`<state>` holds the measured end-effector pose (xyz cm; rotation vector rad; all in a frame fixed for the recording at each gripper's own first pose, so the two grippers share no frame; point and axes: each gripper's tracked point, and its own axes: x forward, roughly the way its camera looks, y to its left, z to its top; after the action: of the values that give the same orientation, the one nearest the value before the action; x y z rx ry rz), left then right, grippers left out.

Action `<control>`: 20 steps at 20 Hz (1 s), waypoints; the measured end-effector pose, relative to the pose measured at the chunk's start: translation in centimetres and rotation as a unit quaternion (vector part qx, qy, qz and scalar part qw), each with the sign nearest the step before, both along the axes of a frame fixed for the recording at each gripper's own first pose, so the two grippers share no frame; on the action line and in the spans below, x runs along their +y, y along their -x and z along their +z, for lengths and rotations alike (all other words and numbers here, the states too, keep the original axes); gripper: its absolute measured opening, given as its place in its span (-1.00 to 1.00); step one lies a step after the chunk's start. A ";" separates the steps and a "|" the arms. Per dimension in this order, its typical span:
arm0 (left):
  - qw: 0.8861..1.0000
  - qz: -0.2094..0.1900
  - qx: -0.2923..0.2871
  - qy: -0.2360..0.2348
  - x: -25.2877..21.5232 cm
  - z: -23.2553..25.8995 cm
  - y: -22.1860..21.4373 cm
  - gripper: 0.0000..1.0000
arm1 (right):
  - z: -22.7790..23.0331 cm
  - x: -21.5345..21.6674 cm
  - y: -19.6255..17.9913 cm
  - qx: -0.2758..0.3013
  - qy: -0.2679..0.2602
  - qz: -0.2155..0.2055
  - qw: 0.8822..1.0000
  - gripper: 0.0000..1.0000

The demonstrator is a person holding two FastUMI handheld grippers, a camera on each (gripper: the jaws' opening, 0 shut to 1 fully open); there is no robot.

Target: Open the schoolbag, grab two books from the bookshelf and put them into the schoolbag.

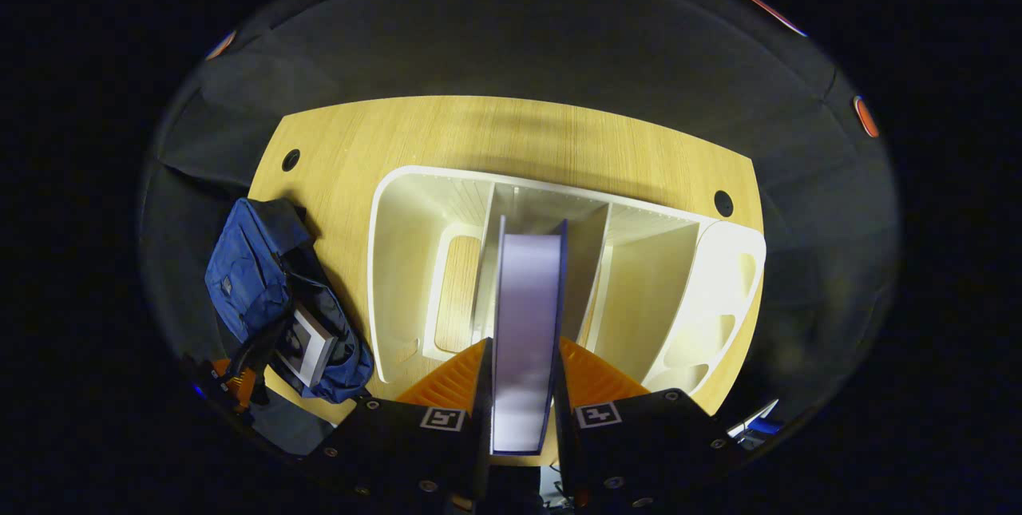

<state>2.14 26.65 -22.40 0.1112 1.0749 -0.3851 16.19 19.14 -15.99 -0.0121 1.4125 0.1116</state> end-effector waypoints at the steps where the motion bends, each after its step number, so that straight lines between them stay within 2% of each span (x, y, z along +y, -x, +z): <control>1: 1.000 0.001 0.001 0.003 0.0 0.0 0.0 -0.86 | 0.0 0.0 -0.1 0.000 -0.001 -0.004 1.000 -0.34; 5: 1.000 0.001 0.003 0.012 0.1 -0.4 0.2 -0.86 | 1.6 0.2 0.7 0.004 -0.023 -0.005 1.000 -0.43; 10: 1.000 -0.002 0.009 0.023 -0.1 -0.7 0.1 -0.86 | 6.1 -0.7 2.1 -0.023 -0.057 -0.028 0.998 -0.46; 15: 0.999 -0.014 0.015 0.027 -0.2 -1.0 -0.2 -0.86 | 10.8 -2.1 4.7 -0.049 -0.077 -0.045 0.995 -0.45; 20: 0.999 -0.036 0.020 0.023 -0.3 -1.3 -0.5 -0.86 | 13.1 -3.2 8.1 -0.070 -0.083 -0.057 0.992 -0.44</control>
<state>2.65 26.36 -23.72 0.1031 1.1038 -0.4788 8.05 15.90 -2.85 0.1946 1.2576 0.1310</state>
